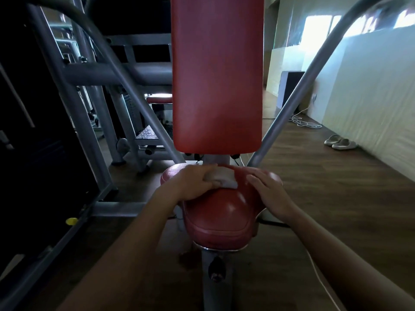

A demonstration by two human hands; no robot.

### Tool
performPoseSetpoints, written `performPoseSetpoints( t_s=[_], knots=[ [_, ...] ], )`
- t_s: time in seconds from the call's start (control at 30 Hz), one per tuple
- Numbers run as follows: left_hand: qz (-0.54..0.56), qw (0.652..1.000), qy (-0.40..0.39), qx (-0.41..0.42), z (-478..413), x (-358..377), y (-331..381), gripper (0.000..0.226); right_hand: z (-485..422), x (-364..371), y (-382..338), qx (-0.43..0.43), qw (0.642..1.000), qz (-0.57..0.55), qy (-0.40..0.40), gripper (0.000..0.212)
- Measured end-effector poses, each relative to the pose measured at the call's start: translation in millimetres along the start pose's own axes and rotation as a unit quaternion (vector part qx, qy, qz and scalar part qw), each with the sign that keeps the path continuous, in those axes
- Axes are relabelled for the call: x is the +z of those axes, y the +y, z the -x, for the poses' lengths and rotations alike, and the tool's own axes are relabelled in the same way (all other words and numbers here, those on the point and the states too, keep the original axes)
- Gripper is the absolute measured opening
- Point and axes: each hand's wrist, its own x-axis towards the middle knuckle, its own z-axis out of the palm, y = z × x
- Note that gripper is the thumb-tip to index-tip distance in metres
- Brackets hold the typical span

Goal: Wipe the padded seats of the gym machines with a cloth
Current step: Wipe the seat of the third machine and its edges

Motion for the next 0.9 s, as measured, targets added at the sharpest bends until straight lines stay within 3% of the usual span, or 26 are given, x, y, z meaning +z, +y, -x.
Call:
performPoseSetpoints(
  t_s=[0.07, 0.17, 0.27, 0.47, 0.6, 0.77, 0.83, 0.9],
  knots=[
    [0.099, 0.994, 0.035, 0.016, 3, -1, -9, 0.048, -1, -1, -3, 0.008, 1.0, -0.02, -0.002, 0.034],
    [0.261, 0.953, 0.157, 0.008, 3, 4, -34, 0.029, -7, 1, -8, -0.009, 0.999, 0.005, -0.05, 0.039],
    [0.233, 0.943, 0.234, -0.038, 7, 21, -53, 0.027, -16, 12, -17, -0.073, 0.981, 0.144, -0.112, 0.045],
    [0.196, 0.953, 0.221, -0.068, -1, 33, -69, 0.035, -30, 32, -34, -0.134, 0.945, 0.281, -0.101, 0.045],
    [0.279, 0.933, 0.215, -0.077, 1, 30, -69, 0.028, -29, 13, -39, -0.111, 0.917, 0.369, -0.1, 0.045],
    [0.383, 0.906, 0.161, -0.079, -1, 26, -79, 0.029, -27, -14, -32, -0.086, 0.91, 0.403, -0.046, 0.051],
    [0.412, 0.9, 0.123, -0.077, -2, 26, -80, 0.03, -26, -7, -27, -0.085, 0.921, 0.374, -0.073, 0.054],
    [0.321, 0.938, 0.108, -0.076, -6, 30, -85, 0.038, -26, 3, -25, -0.092, 0.924, 0.348, -0.127, 0.056]
  ],
)
